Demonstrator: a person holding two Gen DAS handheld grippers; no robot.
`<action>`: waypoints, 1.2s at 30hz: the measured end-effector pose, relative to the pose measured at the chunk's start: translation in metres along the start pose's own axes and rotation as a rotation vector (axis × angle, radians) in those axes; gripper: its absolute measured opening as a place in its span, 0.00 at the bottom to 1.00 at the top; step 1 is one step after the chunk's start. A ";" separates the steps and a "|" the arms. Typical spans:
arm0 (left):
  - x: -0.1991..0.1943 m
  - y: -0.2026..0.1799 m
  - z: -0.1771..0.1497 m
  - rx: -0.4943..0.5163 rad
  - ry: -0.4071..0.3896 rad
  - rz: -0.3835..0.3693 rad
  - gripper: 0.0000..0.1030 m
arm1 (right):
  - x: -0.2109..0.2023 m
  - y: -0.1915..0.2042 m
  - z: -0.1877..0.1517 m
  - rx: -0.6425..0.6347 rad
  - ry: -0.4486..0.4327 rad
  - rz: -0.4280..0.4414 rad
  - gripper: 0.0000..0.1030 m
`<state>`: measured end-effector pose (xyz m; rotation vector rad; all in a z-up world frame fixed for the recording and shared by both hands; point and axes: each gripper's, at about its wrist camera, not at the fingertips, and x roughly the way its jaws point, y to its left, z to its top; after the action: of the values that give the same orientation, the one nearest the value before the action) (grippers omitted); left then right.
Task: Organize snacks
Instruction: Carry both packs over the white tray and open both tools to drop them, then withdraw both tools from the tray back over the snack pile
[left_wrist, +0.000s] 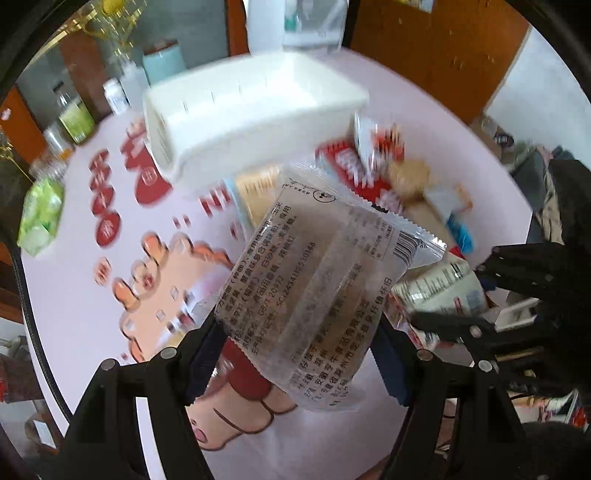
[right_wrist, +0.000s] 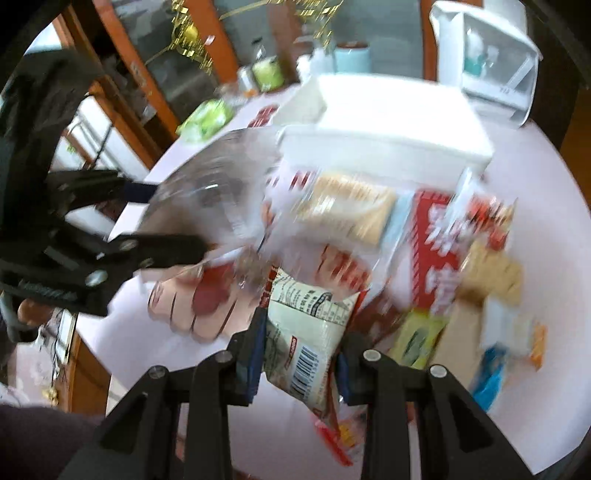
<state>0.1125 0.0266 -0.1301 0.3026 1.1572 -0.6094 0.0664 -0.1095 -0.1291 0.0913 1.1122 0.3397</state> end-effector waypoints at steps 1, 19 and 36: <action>-0.009 0.002 0.009 -0.002 -0.024 0.014 0.71 | -0.003 -0.006 0.013 0.009 -0.019 -0.006 0.31; -0.018 0.079 0.168 -0.257 -0.184 0.128 0.72 | 0.011 -0.113 0.215 0.198 -0.206 -0.127 0.39; 0.006 0.096 0.179 -0.397 -0.216 0.208 1.00 | 0.042 -0.131 0.219 0.234 -0.175 -0.123 0.76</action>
<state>0.3073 0.0087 -0.0751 0.0147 0.9967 -0.2150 0.3075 -0.1988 -0.0996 0.2543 0.9756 0.0885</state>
